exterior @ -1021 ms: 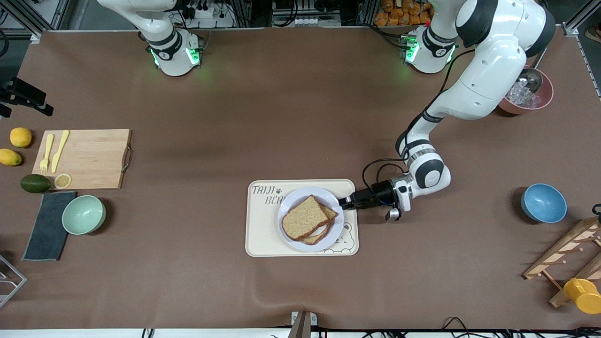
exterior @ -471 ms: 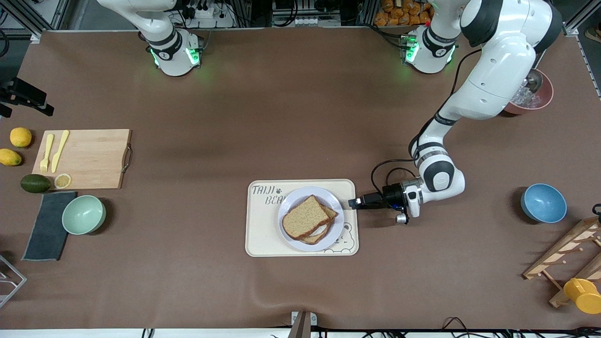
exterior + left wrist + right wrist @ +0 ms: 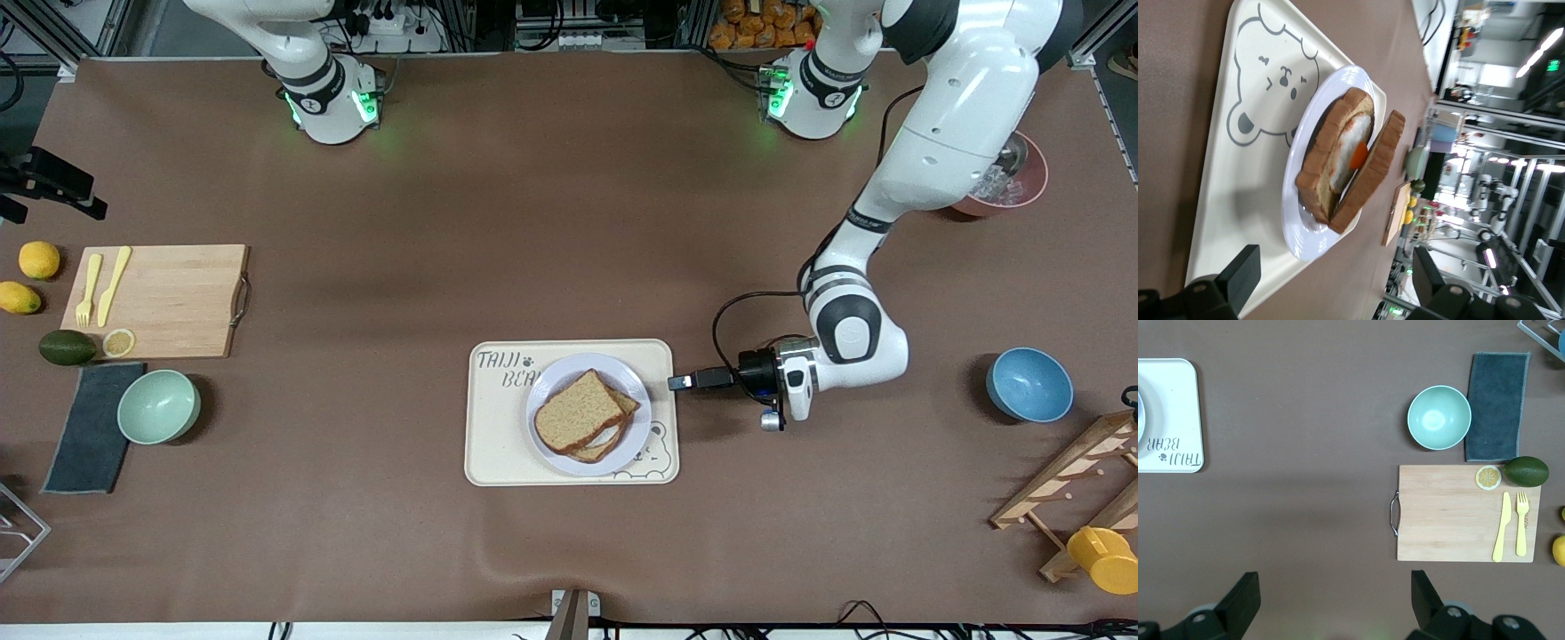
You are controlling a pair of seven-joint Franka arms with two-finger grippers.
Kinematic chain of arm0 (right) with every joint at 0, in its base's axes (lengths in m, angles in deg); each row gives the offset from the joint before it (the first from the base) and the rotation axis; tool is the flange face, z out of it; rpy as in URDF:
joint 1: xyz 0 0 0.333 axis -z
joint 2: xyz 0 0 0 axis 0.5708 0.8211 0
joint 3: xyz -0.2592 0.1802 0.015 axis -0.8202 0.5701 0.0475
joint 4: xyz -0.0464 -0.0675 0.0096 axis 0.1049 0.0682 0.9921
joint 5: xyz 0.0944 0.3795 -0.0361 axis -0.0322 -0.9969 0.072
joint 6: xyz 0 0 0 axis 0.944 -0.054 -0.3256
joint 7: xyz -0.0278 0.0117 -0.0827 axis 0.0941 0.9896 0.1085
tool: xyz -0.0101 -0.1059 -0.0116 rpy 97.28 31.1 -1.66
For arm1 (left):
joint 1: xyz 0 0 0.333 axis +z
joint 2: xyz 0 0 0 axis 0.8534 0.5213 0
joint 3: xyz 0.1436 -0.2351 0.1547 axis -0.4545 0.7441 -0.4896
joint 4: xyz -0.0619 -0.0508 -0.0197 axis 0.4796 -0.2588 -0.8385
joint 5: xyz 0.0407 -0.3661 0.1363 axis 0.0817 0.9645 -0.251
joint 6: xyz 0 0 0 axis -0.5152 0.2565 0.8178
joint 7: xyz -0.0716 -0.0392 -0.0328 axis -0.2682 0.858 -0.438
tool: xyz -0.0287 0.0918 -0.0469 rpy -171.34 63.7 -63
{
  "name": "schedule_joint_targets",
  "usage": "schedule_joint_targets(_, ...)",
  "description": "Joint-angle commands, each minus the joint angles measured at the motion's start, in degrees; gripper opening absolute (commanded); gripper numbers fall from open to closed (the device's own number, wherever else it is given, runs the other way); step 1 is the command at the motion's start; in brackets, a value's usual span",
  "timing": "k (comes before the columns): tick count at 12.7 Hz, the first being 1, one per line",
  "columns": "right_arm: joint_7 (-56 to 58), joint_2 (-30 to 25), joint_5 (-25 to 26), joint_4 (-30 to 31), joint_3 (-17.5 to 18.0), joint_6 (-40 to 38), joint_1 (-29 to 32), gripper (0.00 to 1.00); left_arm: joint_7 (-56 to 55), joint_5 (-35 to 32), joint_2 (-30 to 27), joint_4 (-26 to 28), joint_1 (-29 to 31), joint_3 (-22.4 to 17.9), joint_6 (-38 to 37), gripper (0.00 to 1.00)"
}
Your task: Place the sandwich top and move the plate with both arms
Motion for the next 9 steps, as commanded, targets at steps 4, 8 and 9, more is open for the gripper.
schedule_joint_targets(4, 0.5, 0.3, -0.3, -0.6, -0.2, -0.2, -0.5, 1.0, -16.6, -18.6, -9.7, 0.9, 1.7, -0.8, 0.4, 1.0)
schedule_joint_targets(8, 0.5, 0.7, -0.3, -0.6, -0.2, -0.2, -0.8, 1.0, -26.4, -34.4, -15.3, -1.2, 3.3, -0.8, -2.7, 1.0)
schedule_joint_targets(9, 0.5, 0.7, -0.2, -0.6, -0.2, -0.2, -0.8, 1.0, -29.1, -39.0, -16.1, -3.0, 3.7, -0.8, -5.1, 1.0)
